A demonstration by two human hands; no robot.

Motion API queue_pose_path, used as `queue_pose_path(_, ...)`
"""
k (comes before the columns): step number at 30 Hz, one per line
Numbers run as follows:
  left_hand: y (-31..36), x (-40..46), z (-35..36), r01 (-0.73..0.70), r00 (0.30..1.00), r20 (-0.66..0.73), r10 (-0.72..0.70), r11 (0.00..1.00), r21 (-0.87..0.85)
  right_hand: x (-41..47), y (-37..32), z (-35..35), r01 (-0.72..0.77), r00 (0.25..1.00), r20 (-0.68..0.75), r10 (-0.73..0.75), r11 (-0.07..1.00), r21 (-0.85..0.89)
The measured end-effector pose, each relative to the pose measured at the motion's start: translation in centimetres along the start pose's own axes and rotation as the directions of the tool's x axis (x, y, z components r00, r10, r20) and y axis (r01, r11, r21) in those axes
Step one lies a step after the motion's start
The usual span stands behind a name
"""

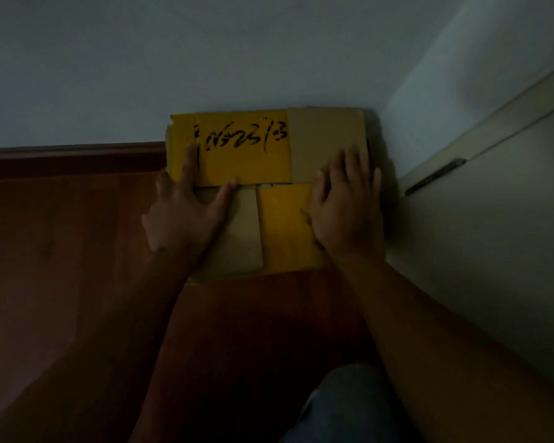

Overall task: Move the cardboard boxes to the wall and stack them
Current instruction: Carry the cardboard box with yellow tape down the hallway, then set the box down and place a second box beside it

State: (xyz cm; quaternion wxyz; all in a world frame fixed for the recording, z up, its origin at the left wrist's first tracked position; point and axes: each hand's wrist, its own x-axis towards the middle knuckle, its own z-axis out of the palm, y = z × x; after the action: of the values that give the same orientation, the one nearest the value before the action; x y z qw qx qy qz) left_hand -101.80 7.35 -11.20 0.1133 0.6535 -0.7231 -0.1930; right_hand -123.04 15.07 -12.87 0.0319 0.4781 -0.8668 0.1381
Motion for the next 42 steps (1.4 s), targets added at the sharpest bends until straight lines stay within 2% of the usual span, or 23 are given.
queue_pose_path(5,0.9,-0.8,0.6,0.022,0.999,0.027,-0.021,1.000,-0.011,-0.2,0.8,-0.9,0.053,0.995,0.084,-0.048,0.997,-0.054)
queue_pose_path(8,3.1,-1.5,2.1,-0.128,0.992,0.008,0.128,0.992,-0.010,-1.1,3.7,-1.6,0.025,0.993,0.118,-0.016,0.997,-0.076)
queue_pose_path(10,4.2,-1.2,2.9,-0.261,0.965,-0.004,0.261,0.963,0.063,-1.2,4.8,-1.8,0.005,0.993,0.116,0.002,0.998,-0.057)
queue_pose_path(15,4.7,0.1,3.7,-0.292,0.956,0.004,0.294,0.946,0.141,1.4,4.5,-1.5,0.004,0.991,0.136,-0.001,1.000,-0.026)
queue_pose_path(20,4.6,0.4,3.7,-0.296,0.955,0.021,0.297,0.943,0.151,1.6,4.3,-1.1,0.011,0.994,0.110,-0.007,0.999,-0.035)
queue_pose_path(23,4.2,0.8,3.0,-0.343,0.938,0.097,0.332,0.929,0.138,1.4,4.2,-1.5,0.001,0.996,0.088,0.003,0.999,-0.040)
queue_pose_path(25,3.0,0.7,0.7,-0.409,0.910,0.163,0.381,0.889,0.205,0.6,3.6,-2.0,0.055,0.998,0.038,-0.053,0.997,-0.060)
queue_pose_path(27,1.6,-0.4,-2.6,-0.459,0.888,0.156,0.432,0.839,0.292,-0.4,2.9,-2.8,0.125,0.992,0.021,-0.123,0.988,-0.094)
queue_pose_path(30,-2.1,-3.4,-7.6,-0.470,0.882,0.117,0.457,0.828,0.306,-1.9,-0.6,-4.9,0.082,0.993,0.084,-0.083,0.997,0.013)
queue_pose_path(32,-5.5,-4.9,-10.8,-0.430,0.903,0.163,0.398,0.847,0.314,-2.7,-4.6,-6.8,0.077,0.983,0.160,-0.086,0.995,0.058)
queue_pose_path(34,-9.4,-6.1,-14.0,-0.358,0.933,0.173,0.315,0.866,0.349,-3.7,-9.0,-8.5,0.157,0.957,0.234,-0.171,0.984,0.080)
queue_pose_path(36,-13.0,-7.7,-16.9,-0.310,0.951,0.120,0.286,0.881,0.358,-5.2,-13.3,-9.9,0.279,0.918,0.264,-0.297,0.955,0.102)
queue_pose_path(39,-17.6,-10.3,-20.7,-0.261,0.964,0.045,0.261,0.904,0.337,-7.8,-19.0,-11.6,0.456,0.834,0.292,-0.469,0.883,0.114)
queue_pose_path(42,-20.6,-13.3,-25.0,-0.159,0.986,0.004,0.164,0.949,0.272,-11.5,-23.8,-13.9,0.576,0.768,0.277,-0.577,0.812,0.094)
